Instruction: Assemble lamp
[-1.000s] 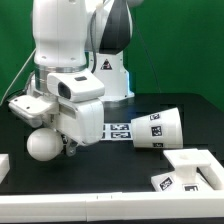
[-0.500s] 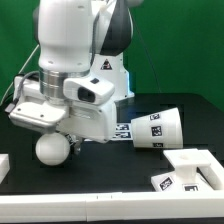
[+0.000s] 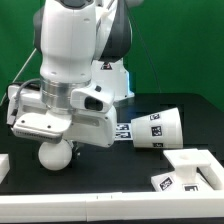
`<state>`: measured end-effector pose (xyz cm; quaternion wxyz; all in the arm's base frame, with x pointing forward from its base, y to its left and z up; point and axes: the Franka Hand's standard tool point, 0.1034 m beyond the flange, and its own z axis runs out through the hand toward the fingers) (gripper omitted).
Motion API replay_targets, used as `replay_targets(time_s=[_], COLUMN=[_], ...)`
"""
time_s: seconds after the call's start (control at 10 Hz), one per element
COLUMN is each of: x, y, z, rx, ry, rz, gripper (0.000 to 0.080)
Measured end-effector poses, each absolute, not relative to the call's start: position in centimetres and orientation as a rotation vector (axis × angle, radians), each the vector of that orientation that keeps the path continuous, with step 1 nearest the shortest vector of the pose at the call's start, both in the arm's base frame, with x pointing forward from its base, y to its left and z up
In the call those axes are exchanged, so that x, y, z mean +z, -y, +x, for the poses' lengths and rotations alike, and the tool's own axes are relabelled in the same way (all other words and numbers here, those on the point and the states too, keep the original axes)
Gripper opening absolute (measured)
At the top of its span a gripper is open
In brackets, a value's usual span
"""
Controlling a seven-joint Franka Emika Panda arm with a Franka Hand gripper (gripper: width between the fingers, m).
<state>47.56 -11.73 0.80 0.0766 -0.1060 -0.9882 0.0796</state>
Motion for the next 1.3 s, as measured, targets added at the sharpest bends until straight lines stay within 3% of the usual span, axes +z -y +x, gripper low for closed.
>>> replay_targets(time_s=[0.3,0.4,0.5,1.1,1.3], x=[0.8,0.8,0.8,0.9,4.2], y=[11.9,11.9,11.9,12.0,12.3], z=[47.5,47.5,47.5,47.5,48.9], rx=[0.238,0.238,0.238,0.238,0.263], ry=[2.961,2.961,2.96,2.961,3.007], rz=[-0.322,-0.323,-0.324,-0.327,-0.336], gripper=[0.043,0.0604,0.067,0.0698,0.0698])
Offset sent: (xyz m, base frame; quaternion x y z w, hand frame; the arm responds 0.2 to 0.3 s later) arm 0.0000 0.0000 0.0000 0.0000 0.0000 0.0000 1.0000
